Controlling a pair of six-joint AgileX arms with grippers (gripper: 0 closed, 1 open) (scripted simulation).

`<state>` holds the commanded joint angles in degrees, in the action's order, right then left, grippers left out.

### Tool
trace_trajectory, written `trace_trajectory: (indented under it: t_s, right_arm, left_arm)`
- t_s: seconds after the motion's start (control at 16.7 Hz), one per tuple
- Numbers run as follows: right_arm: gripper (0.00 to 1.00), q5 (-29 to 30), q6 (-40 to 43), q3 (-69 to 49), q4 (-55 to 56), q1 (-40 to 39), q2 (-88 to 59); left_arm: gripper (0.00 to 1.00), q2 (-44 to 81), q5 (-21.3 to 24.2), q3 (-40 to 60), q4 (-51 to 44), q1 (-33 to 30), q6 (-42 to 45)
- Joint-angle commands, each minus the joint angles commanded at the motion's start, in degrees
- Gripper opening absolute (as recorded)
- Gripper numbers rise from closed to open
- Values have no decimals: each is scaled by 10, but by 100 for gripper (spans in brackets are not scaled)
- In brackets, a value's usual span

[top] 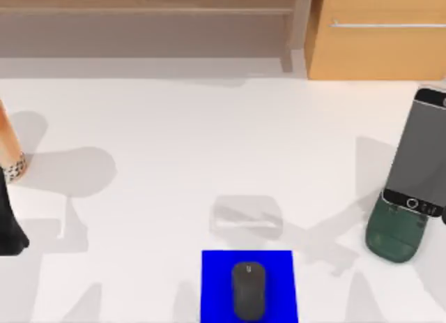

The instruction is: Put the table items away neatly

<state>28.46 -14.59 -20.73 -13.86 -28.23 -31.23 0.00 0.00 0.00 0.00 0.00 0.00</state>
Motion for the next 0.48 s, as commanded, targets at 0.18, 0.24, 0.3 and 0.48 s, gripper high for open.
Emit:
trace_trajectory:
  t_s: [0.18,0.24,0.3,0.48]
  right_arm:
    - [100,-123,76,82,62,119,140]
    - [100,-160,95,108,80,157,180]
    - [100,-194,111,132,96,191,215]
    - [100,-263,140,188,128,260,289]
  left_arm:
    - [100,0,0,0,0,0,0]
    - [100,0,0,0,0,0,0]
    - [100,0,0,0,0,0,0]
    - [100,0,0,0,0,0,0]
